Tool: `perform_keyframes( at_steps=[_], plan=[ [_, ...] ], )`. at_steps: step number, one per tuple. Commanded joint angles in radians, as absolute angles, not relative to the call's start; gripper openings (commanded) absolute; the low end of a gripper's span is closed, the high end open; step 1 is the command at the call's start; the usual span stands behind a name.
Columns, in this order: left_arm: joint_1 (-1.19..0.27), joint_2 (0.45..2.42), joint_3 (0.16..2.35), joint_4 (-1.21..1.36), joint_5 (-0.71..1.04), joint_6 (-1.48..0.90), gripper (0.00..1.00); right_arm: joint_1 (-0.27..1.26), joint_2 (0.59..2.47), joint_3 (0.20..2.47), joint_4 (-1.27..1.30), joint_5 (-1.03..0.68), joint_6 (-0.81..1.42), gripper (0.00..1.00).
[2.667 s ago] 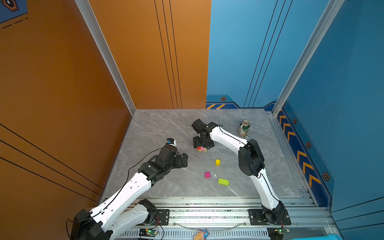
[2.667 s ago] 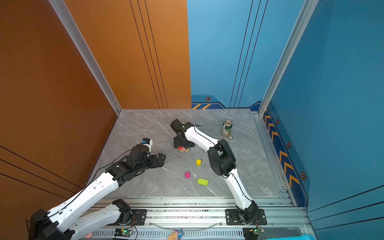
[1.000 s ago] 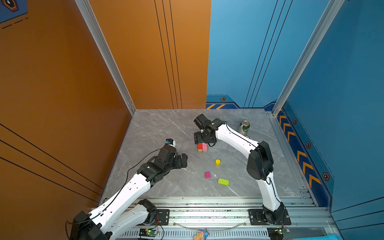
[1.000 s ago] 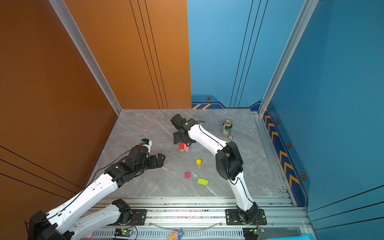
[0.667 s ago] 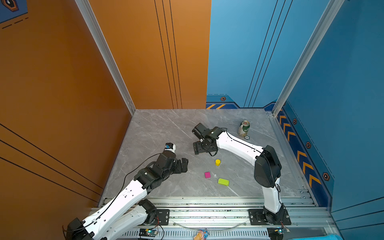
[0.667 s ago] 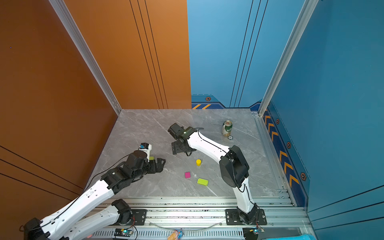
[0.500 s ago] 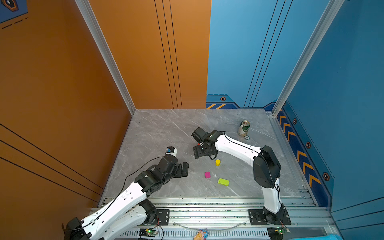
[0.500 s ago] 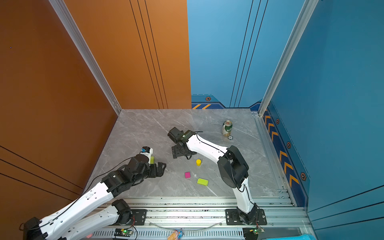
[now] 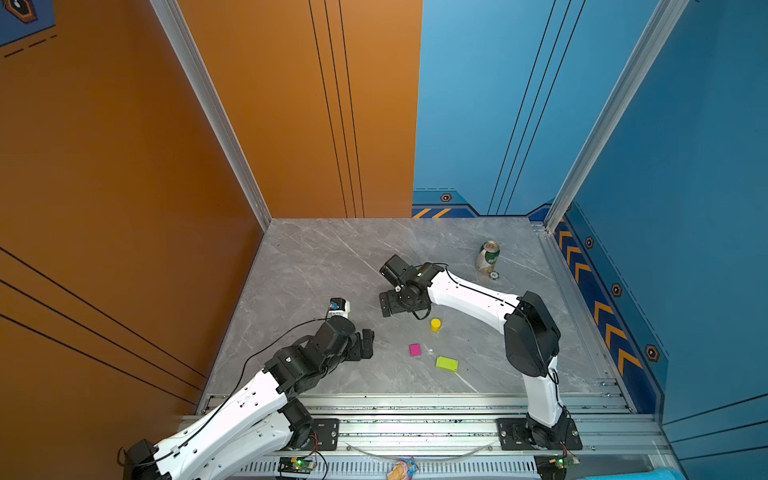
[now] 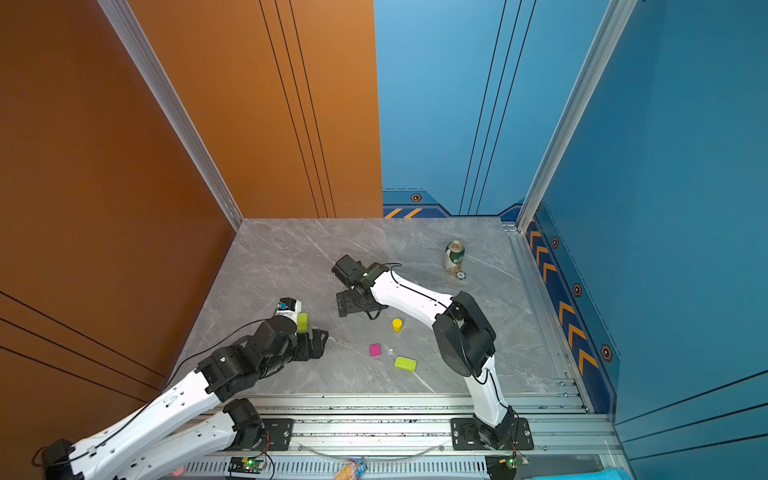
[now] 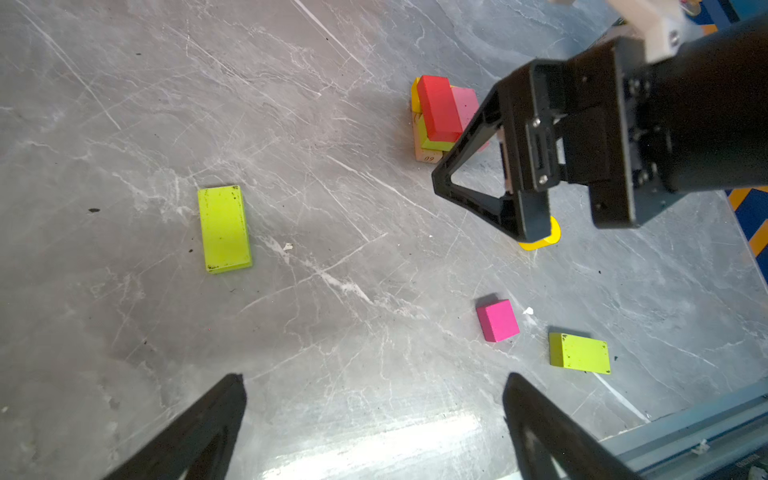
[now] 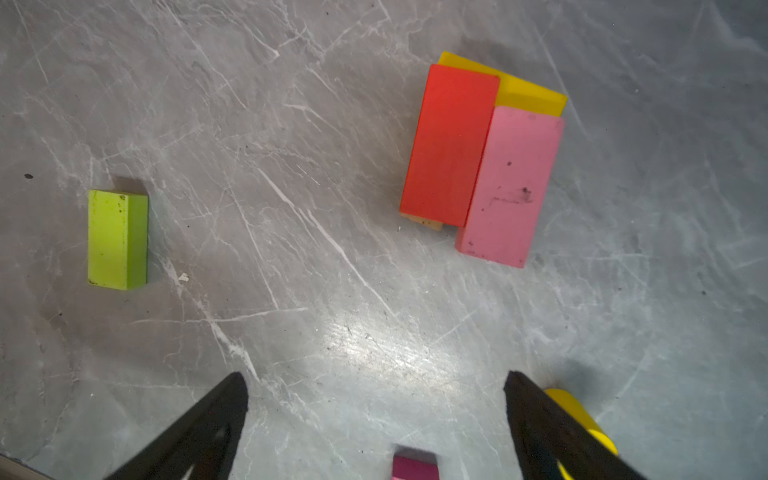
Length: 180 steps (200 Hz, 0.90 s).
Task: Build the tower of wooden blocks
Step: 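Raise the right gripper and draw it back from the tower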
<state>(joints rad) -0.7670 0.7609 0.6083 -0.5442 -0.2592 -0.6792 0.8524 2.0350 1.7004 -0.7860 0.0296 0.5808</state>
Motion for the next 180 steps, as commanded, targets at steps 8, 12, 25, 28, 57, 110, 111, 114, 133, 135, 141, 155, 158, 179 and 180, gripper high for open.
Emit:
perform_keyframes(
  at_steps=[8, 12, 25, 28, 57, 110, 111, 114, 133, 135, 141, 155, 158, 179, 180],
  plan=[
    [-0.774, 0.772, 0.607, -0.570, -0.290, -0.682, 0.98, 0.846, 2.068, 1.706, -0.773, 0.012, 0.590, 1.00],
    [-0.773, 0.774, 0.607, -0.571, -0.290, -0.682, 0.98, 0.845, 2.068, 1.707, -0.771, 0.010, 0.589, 1.00],
    [-0.774, 0.780, 0.609, -0.571, -0.292, -0.678, 0.98, 0.844, 2.096, 1.712, -0.770, 0.003, 0.588, 1.00],
    [-0.775, 0.782, 0.610, -0.571, -0.292, -0.676, 0.98, 0.844, 2.100, 1.713, -0.770, 0.003, 0.586, 1.00],
    [-0.775, 0.791, 0.618, -0.571, -0.293, -0.666, 0.98, 0.837, 2.119, 1.723, -0.766, -0.007, 0.583, 1.00],
    [-0.770, 0.801, 0.629, -0.571, -0.304, -0.657, 0.98, 0.825, 2.151, 1.753, -0.764, -0.025, 0.577, 1.00],
    [-0.770, 0.800, 0.629, -0.572, -0.303, -0.657, 0.98, 0.825, 2.151, 1.755, -0.765, -0.025, 0.577, 1.00],
    [-0.770, 0.801, 0.629, -0.571, -0.303, -0.657, 0.98, 0.824, 2.151, 1.756, -0.765, -0.025, 0.576, 1.00],
    [-0.765, 0.804, 0.632, -0.571, -0.303, -0.657, 0.98, 0.822, 2.157, 1.765, -0.767, -0.030, 0.573, 1.00],
    [-0.765, 0.805, 0.633, -0.571, -0.302, -0.656, 0.98, 0.820, 2.159, 1.766, -0.766, -0.031, 0.573, 1.00],
    [-0.764, 0.806, 0.634, -0.571, -0.302, -0.655, 0.98, 0.820, 2.161, 1.769, -0.766, -0.032, 0.572, 1.00],
    [-0.762, 0.807, 0.634, -0.571, -0.302, -0.654, 0.98, 0.818, 2.167, 1.776, -0.767, -0.033, 0.571, 1.00],
    [-0.762, 0.807, 0.636, -0.571, -0.302, -0.652, 0.98, 0.816, 2.169, 1.777, -0.766, -0.033, 0.571, 1.00],
    [-0.757, 0.807, 0.638, -0.573, -0.298, -0.649, 0.98, 0.813, 2.176, 1.787, -0.766, -0.038, 0.569, 1.00],
    [-0.757, 0.807, 0.638, -0.573, -0.297, -0.650, 0.98, 0.813, 2.176, 1.787, -0.766, -0.038, 0.569, 1.00]
  ],
)
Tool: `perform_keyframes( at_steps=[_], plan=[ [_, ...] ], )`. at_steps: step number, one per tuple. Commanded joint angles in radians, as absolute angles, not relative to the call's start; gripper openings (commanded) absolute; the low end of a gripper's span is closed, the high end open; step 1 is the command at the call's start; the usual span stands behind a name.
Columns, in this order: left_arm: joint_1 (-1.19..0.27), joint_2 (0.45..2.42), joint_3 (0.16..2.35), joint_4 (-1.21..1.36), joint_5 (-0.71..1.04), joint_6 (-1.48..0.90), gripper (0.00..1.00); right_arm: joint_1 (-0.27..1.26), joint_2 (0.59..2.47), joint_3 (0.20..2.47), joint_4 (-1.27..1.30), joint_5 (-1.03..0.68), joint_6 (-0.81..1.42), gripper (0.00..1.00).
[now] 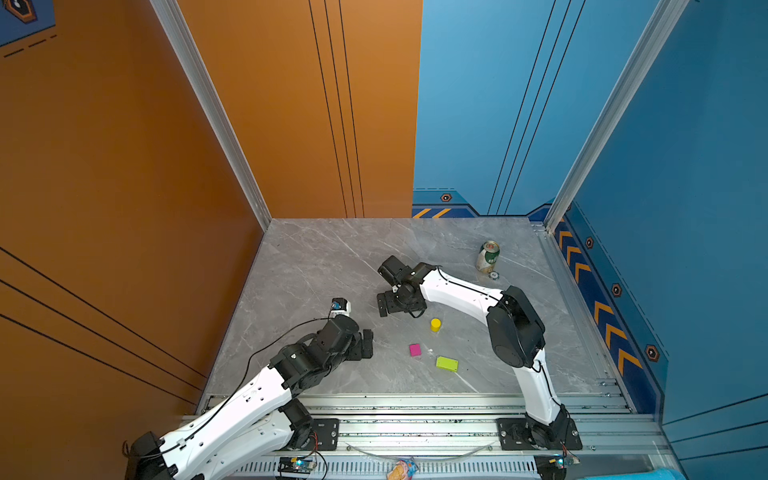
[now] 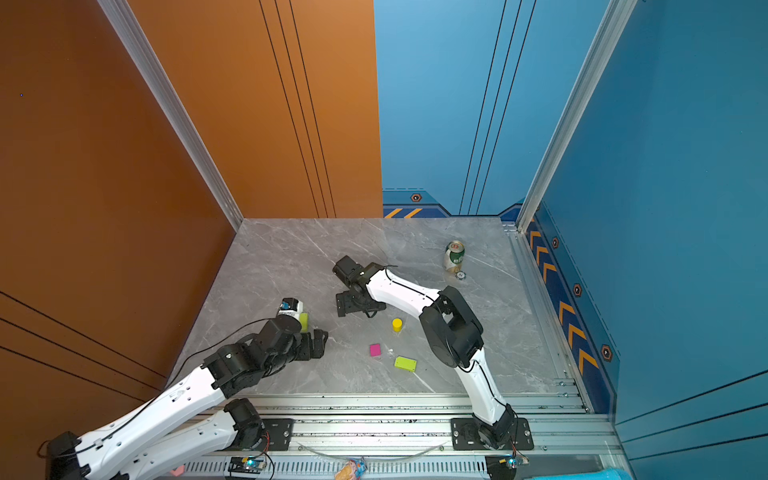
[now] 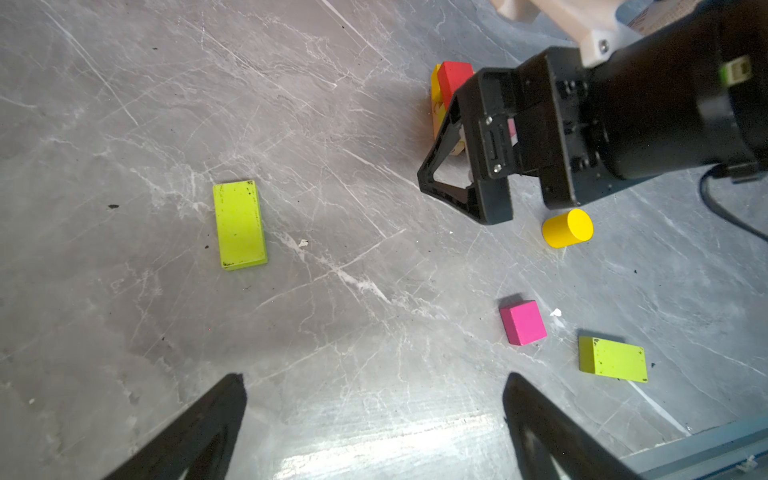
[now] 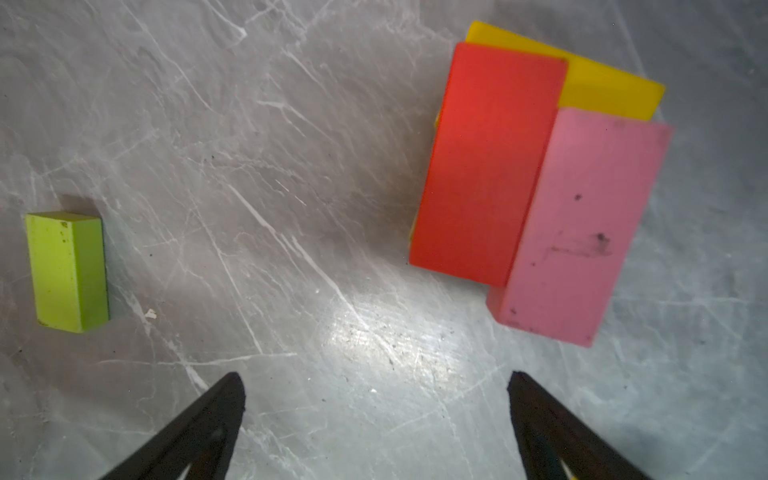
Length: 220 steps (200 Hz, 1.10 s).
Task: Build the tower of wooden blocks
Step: 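Raise the right gripper and draw it back from the tower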
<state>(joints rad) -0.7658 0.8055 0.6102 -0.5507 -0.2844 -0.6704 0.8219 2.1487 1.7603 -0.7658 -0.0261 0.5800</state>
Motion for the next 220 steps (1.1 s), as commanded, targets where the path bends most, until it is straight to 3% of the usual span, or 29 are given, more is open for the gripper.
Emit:
perform_keyframes(
  at_steps=[1, 220],
  plan=[
    [-0.756, 0.807, 0.638, -0.573, -0.297, -0.650, 0.98, 0.813, 2.177, 1.787, -0.766, -0.037, 0.569, 1.00],
    [-0.720, 0.793, 0.636, -0.572, -0.275, -0.639, 0.98, 0.793, 2.224, 1.875, -0.797, -0.049, 0.559, 1.00]
  ],
)
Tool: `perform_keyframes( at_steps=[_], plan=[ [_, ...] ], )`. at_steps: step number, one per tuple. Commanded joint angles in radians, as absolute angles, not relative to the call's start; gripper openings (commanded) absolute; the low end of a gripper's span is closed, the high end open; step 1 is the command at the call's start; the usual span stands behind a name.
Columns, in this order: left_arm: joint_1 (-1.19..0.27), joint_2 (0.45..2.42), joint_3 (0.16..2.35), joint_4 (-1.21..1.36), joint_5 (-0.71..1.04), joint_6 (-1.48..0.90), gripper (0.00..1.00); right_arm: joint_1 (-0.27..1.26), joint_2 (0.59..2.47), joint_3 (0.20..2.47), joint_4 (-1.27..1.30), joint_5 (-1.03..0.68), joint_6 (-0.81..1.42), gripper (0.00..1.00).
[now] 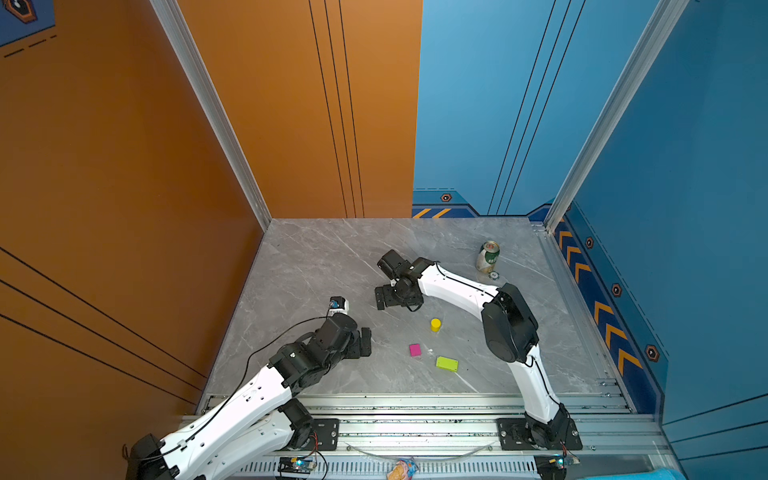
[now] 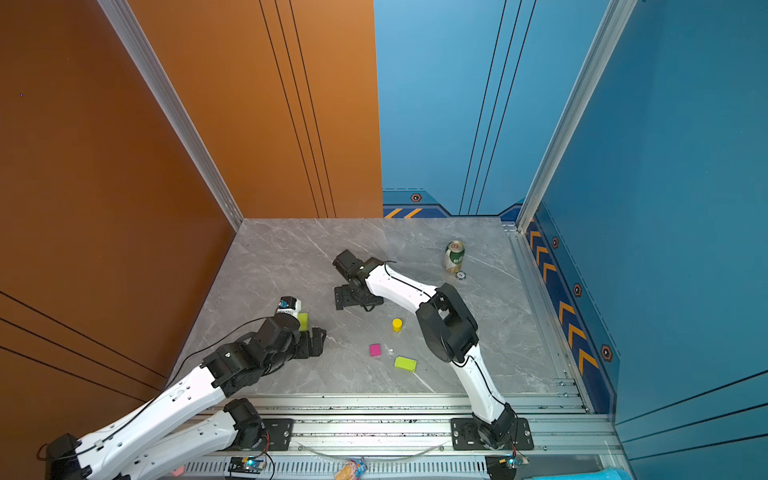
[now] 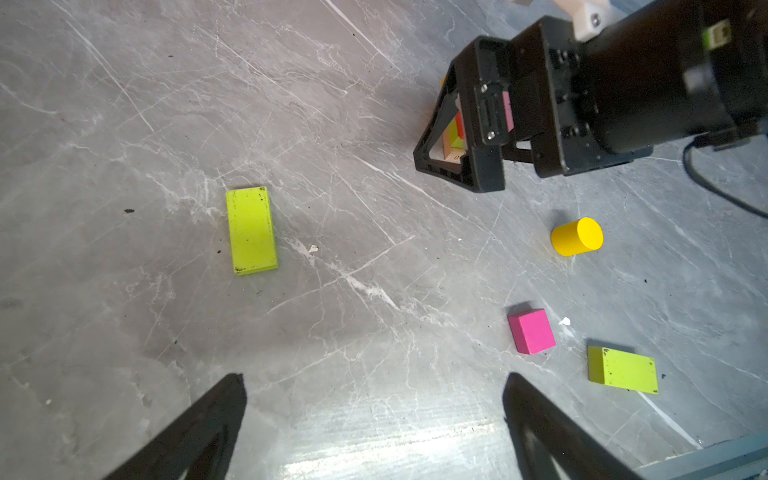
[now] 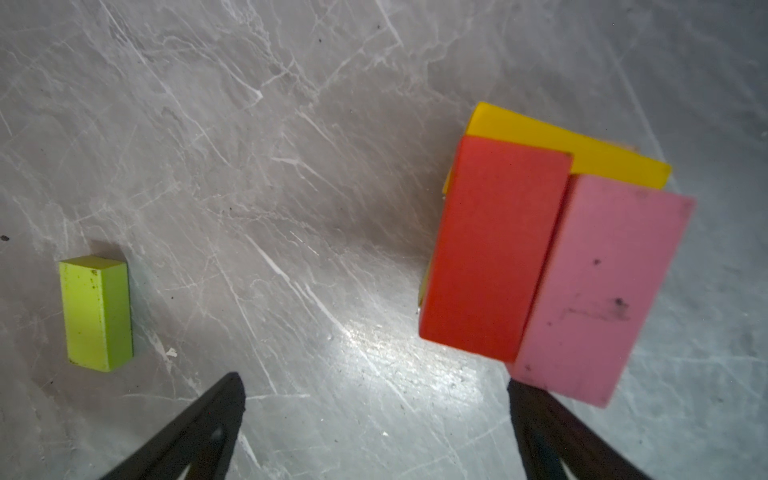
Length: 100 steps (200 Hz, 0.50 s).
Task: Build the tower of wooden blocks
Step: 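Raise the right gripper and draw it back from the tower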
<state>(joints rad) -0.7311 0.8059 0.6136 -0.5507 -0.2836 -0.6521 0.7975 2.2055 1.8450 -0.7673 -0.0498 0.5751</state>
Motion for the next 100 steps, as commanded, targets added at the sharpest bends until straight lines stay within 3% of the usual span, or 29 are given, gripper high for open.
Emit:
perform_keyframes(
  at_steps=[1, 100],
  plan=[
    [-0.720, 0.793, 0.636, -0.571, -0.275, -0.638, 0.98, 0.793, 2.224, 1.875, -0.796, -0.049, 0.558, 1.00],
    [-0.720, 0.785, 0.643, -0.574, -0.261, -0.641, 0.98, 0.826, 2.101, 1.851, -0.828, -0.002, 0.542, 1.00]
  ],
)
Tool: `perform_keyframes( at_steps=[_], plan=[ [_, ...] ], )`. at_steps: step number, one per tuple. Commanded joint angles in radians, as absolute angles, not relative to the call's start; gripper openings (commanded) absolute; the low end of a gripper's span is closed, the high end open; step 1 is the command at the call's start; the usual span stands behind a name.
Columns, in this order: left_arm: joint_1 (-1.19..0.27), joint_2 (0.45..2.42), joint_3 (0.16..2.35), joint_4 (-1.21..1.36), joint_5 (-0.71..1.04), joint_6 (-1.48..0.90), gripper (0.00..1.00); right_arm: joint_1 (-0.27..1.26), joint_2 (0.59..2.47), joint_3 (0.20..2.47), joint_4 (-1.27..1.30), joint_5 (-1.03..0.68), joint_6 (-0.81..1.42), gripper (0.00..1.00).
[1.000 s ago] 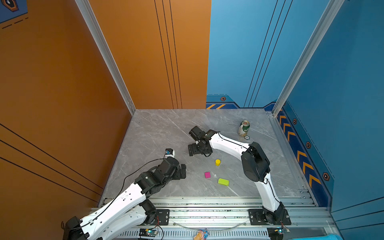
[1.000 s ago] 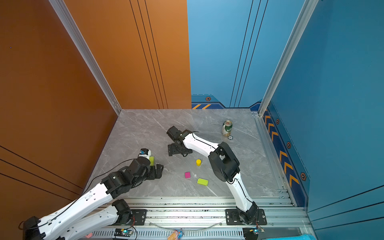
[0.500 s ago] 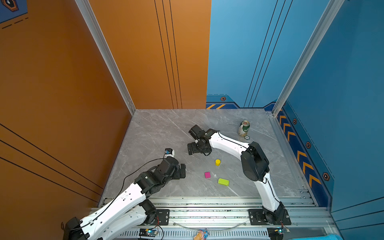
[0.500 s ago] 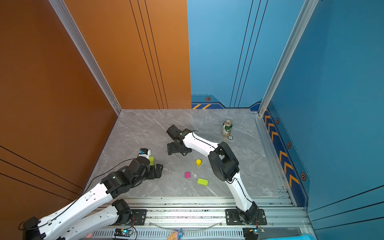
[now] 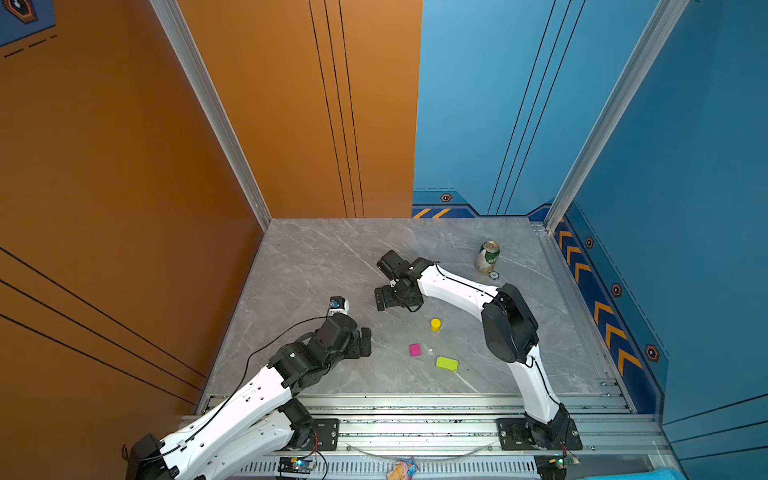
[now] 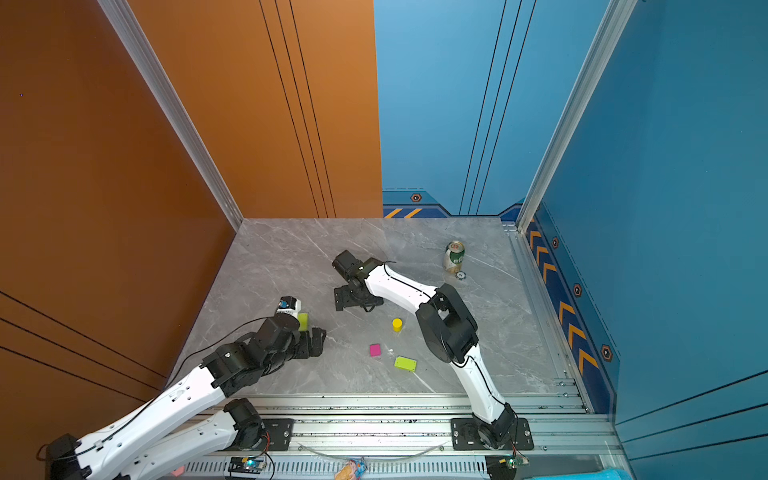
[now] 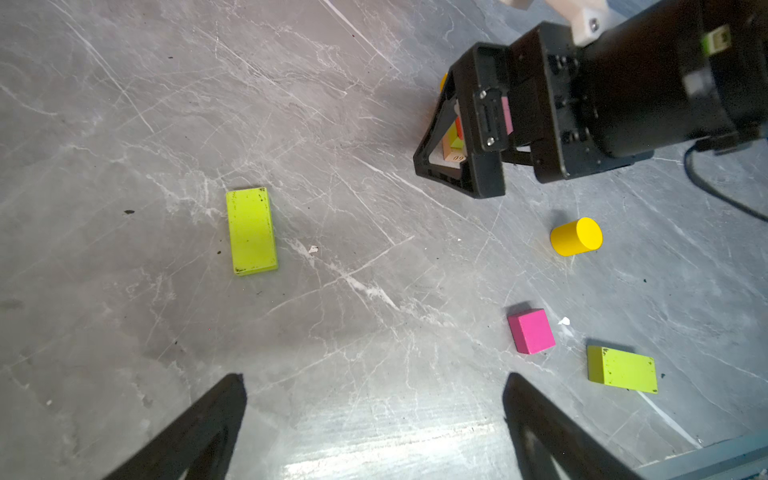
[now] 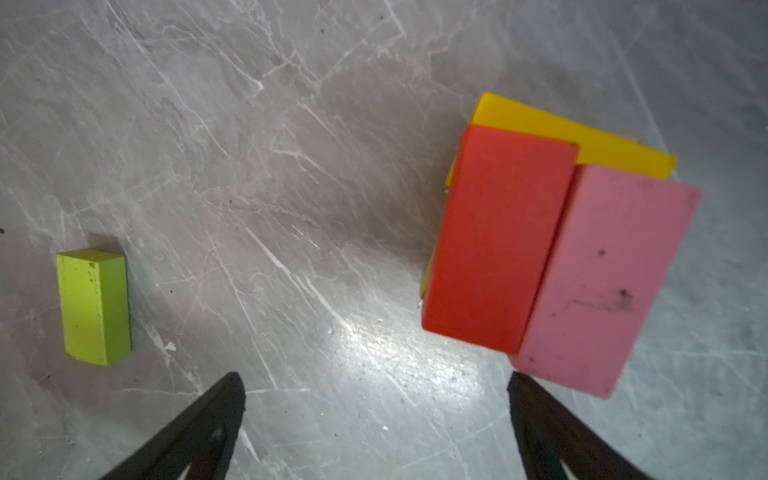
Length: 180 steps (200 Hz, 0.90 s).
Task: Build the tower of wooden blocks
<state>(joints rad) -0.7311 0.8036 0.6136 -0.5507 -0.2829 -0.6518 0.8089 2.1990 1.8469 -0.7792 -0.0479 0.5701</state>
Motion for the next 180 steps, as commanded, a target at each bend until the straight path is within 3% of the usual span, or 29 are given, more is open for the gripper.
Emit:
perform_keyframes(
  at_steps=[1, 75, 180],
  plan=[
    [-0.721, 0.785, 0.642, -0.574, -0.261, -0.641, 0.98, 0.827, 2.099, 1.850, -0.828, -0.001, 0.542, 1.00],
    [-0.771, 0.767, 0.638, -0.576, -0.253, -0.677, 0.98, 0.845, 1.889, 1.668, -0.832, 0.116, 0.546, 1.00],
    [-1.053, 0.864, 0.720, -0.610, -0.452, -0.774, 0.98, 0.801, 1.414, 1.189, -0.770, 0.194, 0.605, 1.00]
  ],
)
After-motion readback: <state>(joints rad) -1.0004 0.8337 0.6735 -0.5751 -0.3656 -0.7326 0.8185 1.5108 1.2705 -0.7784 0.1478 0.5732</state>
